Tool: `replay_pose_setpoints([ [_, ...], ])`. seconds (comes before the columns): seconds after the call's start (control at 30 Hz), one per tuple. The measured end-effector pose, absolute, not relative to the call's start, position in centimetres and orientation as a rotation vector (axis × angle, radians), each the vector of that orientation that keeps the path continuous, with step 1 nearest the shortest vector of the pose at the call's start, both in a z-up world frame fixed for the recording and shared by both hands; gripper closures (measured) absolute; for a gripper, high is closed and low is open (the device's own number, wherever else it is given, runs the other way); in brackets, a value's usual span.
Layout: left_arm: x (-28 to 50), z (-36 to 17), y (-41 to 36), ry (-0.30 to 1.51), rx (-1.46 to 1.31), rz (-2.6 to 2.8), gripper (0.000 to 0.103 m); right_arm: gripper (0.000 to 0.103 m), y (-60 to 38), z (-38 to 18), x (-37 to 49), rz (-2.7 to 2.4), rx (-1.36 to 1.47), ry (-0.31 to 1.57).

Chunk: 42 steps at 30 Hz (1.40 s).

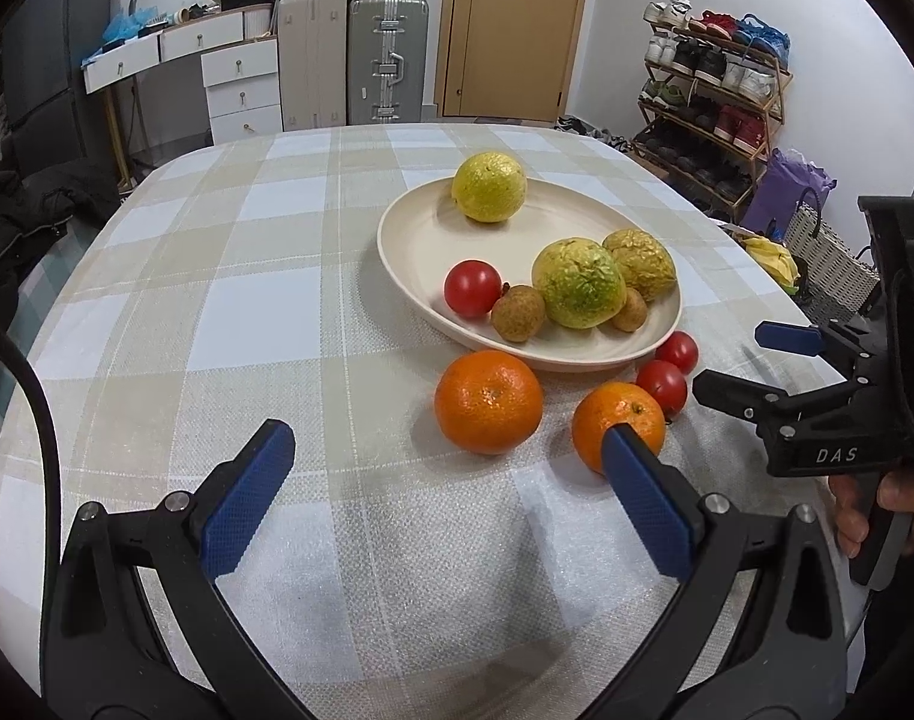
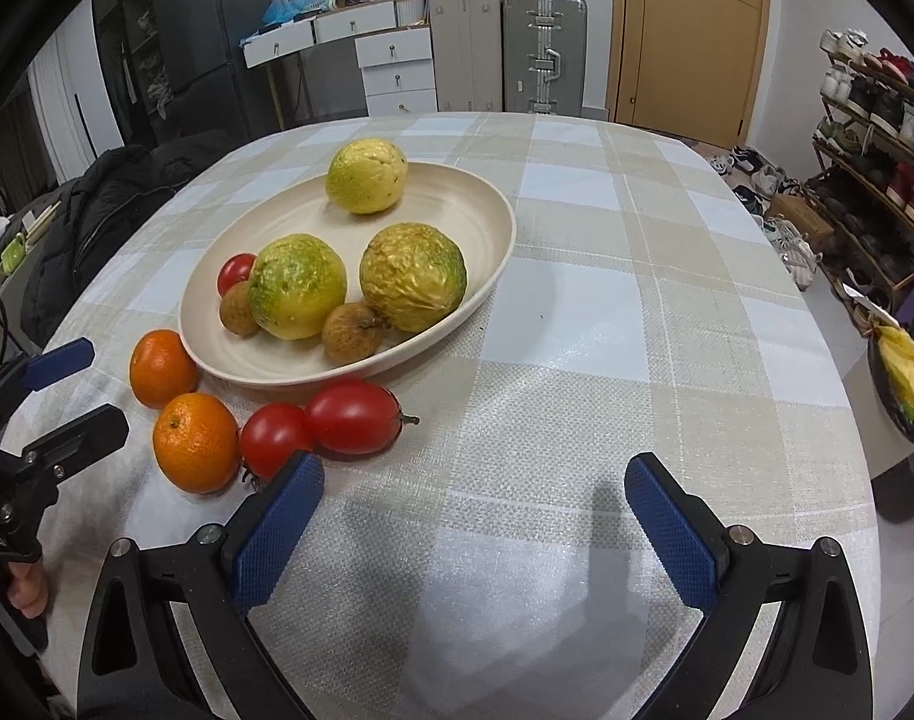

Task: Organize fruits
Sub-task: 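Move the right tool to a large red tomato and grasp it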

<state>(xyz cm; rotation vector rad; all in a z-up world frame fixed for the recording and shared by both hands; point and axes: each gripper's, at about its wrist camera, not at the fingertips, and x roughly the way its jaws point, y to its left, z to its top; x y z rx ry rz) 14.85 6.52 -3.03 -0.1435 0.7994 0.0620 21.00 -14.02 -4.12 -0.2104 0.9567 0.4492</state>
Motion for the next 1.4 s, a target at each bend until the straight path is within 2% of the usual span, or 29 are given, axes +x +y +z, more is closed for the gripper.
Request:
replay_pose_setpoints([
  [0.23, 15.2, -3.3, 6.7, 0.815, -0.153, 0.057, 0.001, 0.0, -12.5, -5.0, 21.3, 0.436, -0.295, 0.98],
  [0.53, 15.6, -3.8, 7.2, 0.841, -0.181, 0.056, 0.001, 0.002, -12.3, -5.1, 22.1, 0.457, -0.272, 0.99],
  [0.63, 15.7, -3.9, 7.2, 0.845, -0.184, 0.056, 0.001, 0.015, -12.1, -4.9, 21.8, 0.49, -0.277, 0.979],
  [0.8, 15.7, -3.9, 7.2, 0.844, -0.184, 0.056, 0.001, 0.048, -11.3, -4.4, 21.0, 0.578, -0.301, 0.958],
  [0.97, 15.7, -3.9, 7.2, 0.844, -0.185, 0.055, 0.001, 0.064, -11.0, -4.3, 20.3, 0.635, -0.309, 0.938],
  [1.4, 15.7, -3.9, 7.1, 0.84, -0.18, 0.058, 0.001, 0.074, -12.2, -3.8, 19.2, 0.67, -0.29, 0.929],
])
